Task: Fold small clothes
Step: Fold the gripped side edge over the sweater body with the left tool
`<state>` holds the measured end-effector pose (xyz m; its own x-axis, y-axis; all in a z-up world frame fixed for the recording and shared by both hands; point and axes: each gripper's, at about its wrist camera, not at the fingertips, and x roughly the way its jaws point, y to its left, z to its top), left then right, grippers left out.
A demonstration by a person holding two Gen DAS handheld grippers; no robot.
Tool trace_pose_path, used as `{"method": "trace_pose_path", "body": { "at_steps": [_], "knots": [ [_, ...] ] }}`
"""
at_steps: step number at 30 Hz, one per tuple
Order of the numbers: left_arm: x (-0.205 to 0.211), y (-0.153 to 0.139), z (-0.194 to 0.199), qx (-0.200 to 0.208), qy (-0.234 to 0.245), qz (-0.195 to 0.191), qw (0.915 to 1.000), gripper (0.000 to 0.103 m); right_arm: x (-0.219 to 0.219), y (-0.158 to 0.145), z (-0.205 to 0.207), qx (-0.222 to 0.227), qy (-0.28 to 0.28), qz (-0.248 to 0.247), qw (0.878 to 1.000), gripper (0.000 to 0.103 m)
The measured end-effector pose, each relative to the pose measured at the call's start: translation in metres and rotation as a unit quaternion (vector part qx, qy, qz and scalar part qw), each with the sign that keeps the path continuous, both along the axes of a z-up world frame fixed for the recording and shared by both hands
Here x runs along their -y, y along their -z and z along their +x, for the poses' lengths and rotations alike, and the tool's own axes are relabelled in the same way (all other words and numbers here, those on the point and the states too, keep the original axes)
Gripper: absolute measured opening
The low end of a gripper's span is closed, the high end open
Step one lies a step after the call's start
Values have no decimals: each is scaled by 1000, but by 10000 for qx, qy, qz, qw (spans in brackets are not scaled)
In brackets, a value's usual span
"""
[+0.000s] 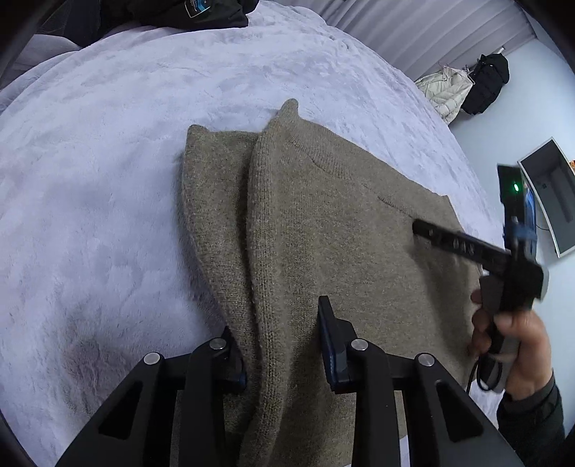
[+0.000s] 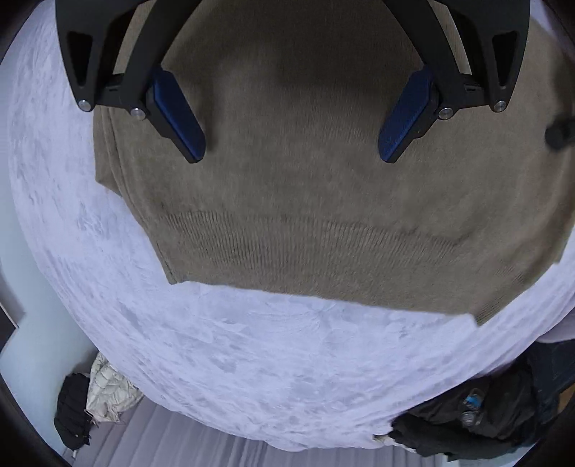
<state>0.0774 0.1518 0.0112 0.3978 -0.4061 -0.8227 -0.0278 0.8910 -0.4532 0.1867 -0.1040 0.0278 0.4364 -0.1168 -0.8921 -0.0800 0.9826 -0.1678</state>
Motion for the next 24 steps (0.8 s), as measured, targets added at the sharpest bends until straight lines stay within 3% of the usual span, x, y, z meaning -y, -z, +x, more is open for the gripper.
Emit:
{"method": "trace_pose_path", "body": {
  "at_steps": [4,8,15,24],
  "knots": [
    [3,9,4,-34,-49,-19,10000,31,16,19,48,-370,574,542,9962,103],
    [2,11,4,-24,-68,-82,9999,31,9,21,45,-229,517,297,9980,103],
    [10,5,5,-60,-60,189,9998,31,4,3,-41,-208,-3,210,9996,103],
    [24,-7,4,-112,-79,635,9979,31,14,4,-165,824,-484,100,9954,103]
  ]
}}
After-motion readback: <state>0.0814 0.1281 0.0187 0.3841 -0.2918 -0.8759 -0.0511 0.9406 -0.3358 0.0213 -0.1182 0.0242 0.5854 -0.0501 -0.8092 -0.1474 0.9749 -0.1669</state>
